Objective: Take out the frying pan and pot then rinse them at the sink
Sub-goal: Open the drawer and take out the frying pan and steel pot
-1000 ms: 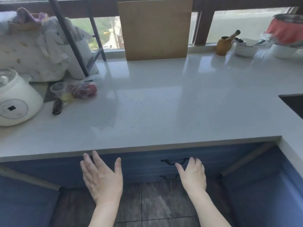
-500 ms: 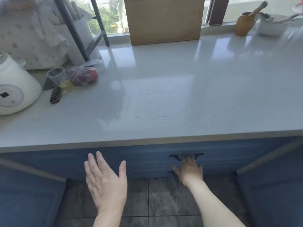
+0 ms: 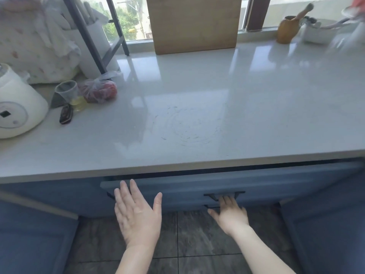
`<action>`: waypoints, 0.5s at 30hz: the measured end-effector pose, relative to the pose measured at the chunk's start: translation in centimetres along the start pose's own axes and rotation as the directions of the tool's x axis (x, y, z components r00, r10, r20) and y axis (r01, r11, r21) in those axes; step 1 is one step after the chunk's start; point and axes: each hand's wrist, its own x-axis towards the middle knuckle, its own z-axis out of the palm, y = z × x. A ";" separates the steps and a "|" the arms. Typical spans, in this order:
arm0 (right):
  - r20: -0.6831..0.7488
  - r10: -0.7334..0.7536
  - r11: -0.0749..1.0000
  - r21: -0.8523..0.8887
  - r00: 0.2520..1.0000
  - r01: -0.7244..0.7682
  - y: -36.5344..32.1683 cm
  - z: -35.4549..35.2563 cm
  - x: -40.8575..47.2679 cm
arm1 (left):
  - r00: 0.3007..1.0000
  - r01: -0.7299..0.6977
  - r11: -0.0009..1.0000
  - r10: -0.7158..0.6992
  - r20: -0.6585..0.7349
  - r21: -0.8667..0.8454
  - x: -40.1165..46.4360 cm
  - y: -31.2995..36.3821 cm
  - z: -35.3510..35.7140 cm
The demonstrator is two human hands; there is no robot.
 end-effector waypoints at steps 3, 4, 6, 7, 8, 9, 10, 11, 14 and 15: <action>0.030 -0.004 1.000 -0.024 1.000 0.004 -0.1 -1.1 -0.2 | 0.998 -0.008 1.000 0.008 0.061 0.002 -0.4 0.2 0.1; 0.039 -0.004 0.999 -0.037 0.999 0.005 -0.2 -1.3 -0.3 | 0.998 -0.011 1.000 0.011 0.059 -0.003 -0.5 0.4 0.0; 0.048 0.002 0.998 -0.056 0.999 0.001 -0.6 -1.5 -0.4 | 0.998 -0.021 1.000 0.021 0.061 -0.002 -0.6 0.5 -0.4; 0.049 0.007 0.998 -0.060 0.999 -0.004 -0.7 -1.5 -0.3 | 0.997 -0.026 1.000 0.026 0.069 -0.006 -0.6 0.5 -0.4; 0.047 0.010 0.998 -0.064 0.999 -0.007 -0.7 -1.5 -0.3 | 0.997 -0.029 1.000 0.030 0.069 -0.008 -0.5 0.4 -0.5; 0.035 0.012 0.998 -0.067 0.999 -0.009 -0.8 -1.4 -0.4 | 0.998 -0.030 1.000 0.030 0.061 -0.010 -0.4 0.2 -0.6; 0.019 0.015 0.997 -0.070 1.000 -0.014 -0.8 -1.3 -0.6 | 0.998 -0.029 1.000 0.029 0.055 -0.010 -0.4 -0.1 -0.8; -0.003 0.017 0.997 -0.075 1.000 -0.018 -0.8 -1.2 -0.7 | 0.998 -0.029 1.000 0.029 0.056 -0.008 -0.4 -0.3 -0.8; -0.031 0.011 0.997 -0.076 0.999 -0.014 -0.5 -0.4 -1.7 | 0.997 -0.024 1.000 0.023 0.067 0.005 -0.6 -0.8 -0.9; -0.025 0.007 0.997 -0.076 1.000 -0.008 -0.3 0.0 -2.4 | 0.997 -0.025 1.000 0.025 0.073 -0.004 -0.8 -0.9 -0.8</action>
